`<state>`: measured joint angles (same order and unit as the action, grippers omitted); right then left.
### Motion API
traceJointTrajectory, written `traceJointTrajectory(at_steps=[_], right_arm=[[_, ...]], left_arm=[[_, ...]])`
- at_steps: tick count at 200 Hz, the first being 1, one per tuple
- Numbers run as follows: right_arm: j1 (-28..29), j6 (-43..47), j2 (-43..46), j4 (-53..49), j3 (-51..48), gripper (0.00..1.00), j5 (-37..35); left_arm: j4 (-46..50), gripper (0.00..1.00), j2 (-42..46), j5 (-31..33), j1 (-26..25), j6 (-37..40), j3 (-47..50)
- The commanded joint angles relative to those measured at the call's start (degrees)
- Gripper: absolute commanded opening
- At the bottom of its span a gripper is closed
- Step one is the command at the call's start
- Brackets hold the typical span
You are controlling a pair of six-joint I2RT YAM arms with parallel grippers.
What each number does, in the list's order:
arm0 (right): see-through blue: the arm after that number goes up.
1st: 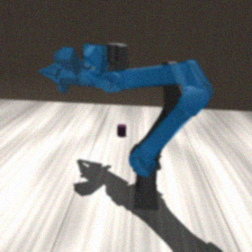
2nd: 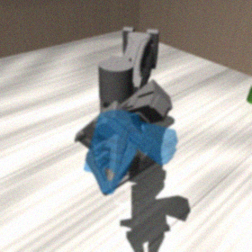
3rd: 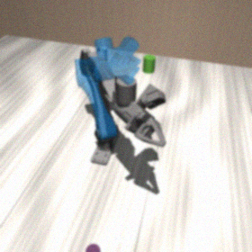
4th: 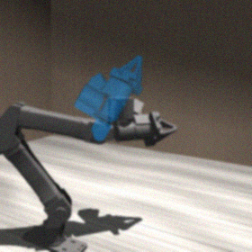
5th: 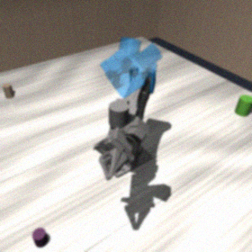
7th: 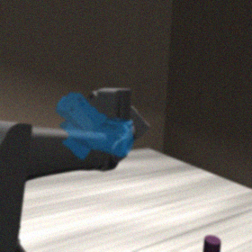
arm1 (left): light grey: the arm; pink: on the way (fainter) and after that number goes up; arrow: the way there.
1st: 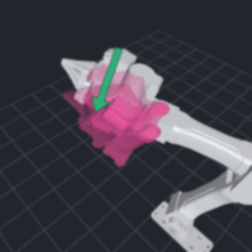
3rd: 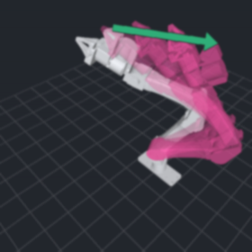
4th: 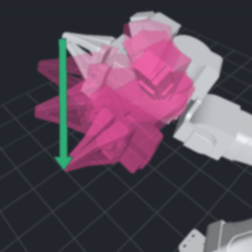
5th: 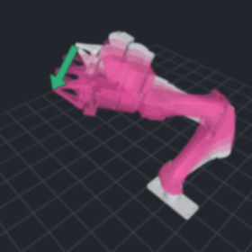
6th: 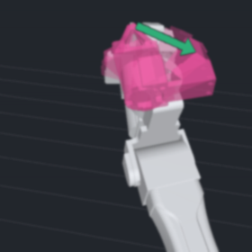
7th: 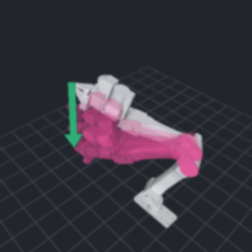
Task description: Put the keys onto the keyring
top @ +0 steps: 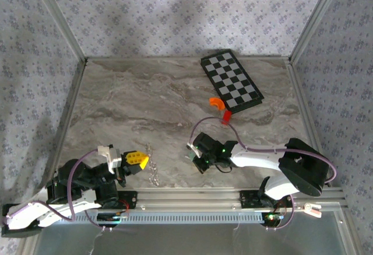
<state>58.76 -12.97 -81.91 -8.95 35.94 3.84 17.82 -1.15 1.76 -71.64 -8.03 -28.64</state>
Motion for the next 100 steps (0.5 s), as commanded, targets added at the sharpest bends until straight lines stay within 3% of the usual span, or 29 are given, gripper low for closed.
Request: traceJointTrajectory(at_steps=[1, 42, 100], right_arm=[[0.2, 1.5, 1.4, 0.5, 0.2, 0.02, 0.0], [1.1, 3.6, 8.2, 2.0, -2.0, 0.00, -0.2], [3.2, 8.4, 25.5, 4.4, -6.1, 0.00, -1.0]], left_arm=[[-3.3, 0.00, 0.8, -0.6, -0.2, 0.6, -0.2], [-3.4, 0.00, 0.8, -0.6, -0.2, 0.7, -0.3], [-3.5, 0.00, 0.7, -0.3, -0.3, 0.9, -1.0]])
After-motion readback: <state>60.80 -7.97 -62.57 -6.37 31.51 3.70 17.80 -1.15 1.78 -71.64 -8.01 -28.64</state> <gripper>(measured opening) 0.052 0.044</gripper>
